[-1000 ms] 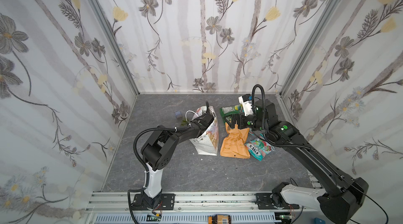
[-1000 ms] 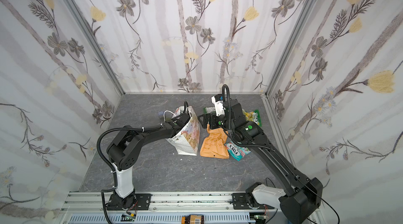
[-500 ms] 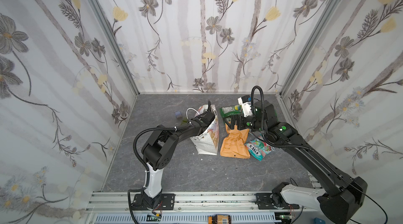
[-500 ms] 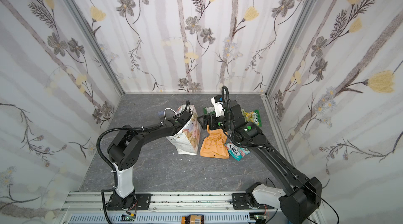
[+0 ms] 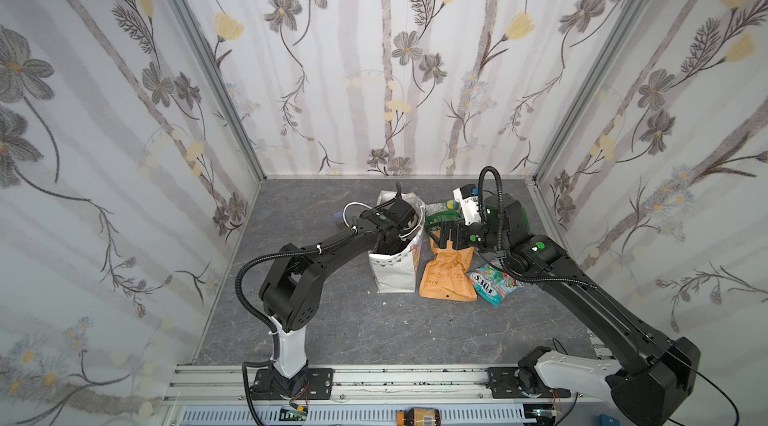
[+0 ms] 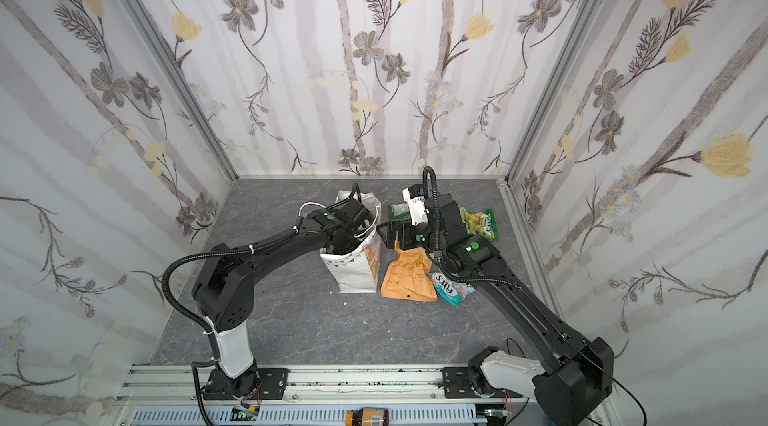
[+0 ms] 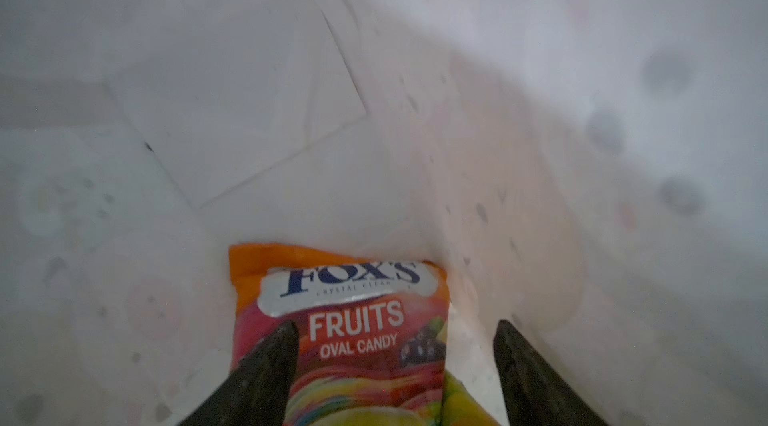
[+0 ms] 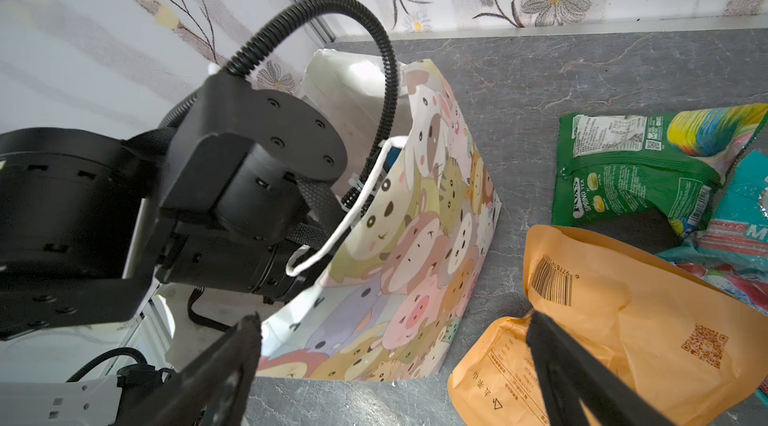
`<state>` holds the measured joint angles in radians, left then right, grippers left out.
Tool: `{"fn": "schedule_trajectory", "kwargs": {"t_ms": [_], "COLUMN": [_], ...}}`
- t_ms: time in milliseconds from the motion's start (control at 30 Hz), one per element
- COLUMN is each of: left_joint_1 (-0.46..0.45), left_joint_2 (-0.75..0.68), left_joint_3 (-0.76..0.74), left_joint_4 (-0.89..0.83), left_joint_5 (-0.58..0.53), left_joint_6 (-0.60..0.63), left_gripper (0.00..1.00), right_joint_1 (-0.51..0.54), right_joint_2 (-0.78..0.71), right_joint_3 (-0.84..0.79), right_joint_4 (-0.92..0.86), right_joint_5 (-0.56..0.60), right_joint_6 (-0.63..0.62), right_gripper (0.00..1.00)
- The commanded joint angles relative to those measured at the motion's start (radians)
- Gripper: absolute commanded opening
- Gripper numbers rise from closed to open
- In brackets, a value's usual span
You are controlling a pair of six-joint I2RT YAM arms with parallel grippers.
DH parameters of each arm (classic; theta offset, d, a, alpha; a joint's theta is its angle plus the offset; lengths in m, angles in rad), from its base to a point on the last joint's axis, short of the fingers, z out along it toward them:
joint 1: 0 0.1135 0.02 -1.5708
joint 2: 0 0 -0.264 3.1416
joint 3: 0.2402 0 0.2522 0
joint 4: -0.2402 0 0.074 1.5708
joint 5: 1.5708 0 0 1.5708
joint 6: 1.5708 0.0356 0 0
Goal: Take the snacks out of the paper bag
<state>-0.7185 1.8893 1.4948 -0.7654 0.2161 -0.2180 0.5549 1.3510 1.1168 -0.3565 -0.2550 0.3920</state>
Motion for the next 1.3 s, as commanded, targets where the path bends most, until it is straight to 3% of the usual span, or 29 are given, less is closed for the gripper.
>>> {"fn": "schedule_trajectory", "kwargs": {"t_ms": [0, 267, 533, 633, 900, 1133, 1267], "left_joint_1": [-0.008, -0.007, -0.008, -0.008, -0.007, -0.007, -0.008], "left_joint_2": [0.024, 0.135, 0.203, 0.199, 0.169, 0.145, 0.137], "left_joint_3": [0.006, 0.012, 0.011, 0.003, 0.020, 0.042, 0.047], "left_joint_4": [-0.146, -0.123, -0.143, -0.140, -0.135, -0.142, -0.146], "left_joint_5": [0.003, -0.058, -0.032, -0.015, -0.020, -0.038, -0.054], "left_joint_6": [-0.026, -0.034, -0.025, -0.023, -0.025, -0.026, -0.023], "left_gripper": [0.78, 0.83, 0.84, 0.71, 0.21, 0.01, 0.00], "right_joint_1": [0.000, -0.003, -0.010, -0.009, -0.009, -0.008, -0.008], "right_joint_2": [-0.007, 0.003, -0.009, -0.001, 0.004, 0.019, 0.041], "right_joint_3": [-0.012, -0.012, -0.025, -0.025, -0.025, -0.041, -0.038], "right_joint_4": [0.048, 0.059, 0.063, 0.068, 0.069, 0.124, 0.194], "right_joint_5": [0.005, -0.004, 0.008, -0.003, -0.006, -0.033, -0.083], "right_joint_6": [0.008, 0.007, 0.004, 0.004, 0.013, 0.116, 0.172], "right_gripper": [1.00, 1.00, 1.00, 1.00, 1.00, 1.00, 1.00]}}
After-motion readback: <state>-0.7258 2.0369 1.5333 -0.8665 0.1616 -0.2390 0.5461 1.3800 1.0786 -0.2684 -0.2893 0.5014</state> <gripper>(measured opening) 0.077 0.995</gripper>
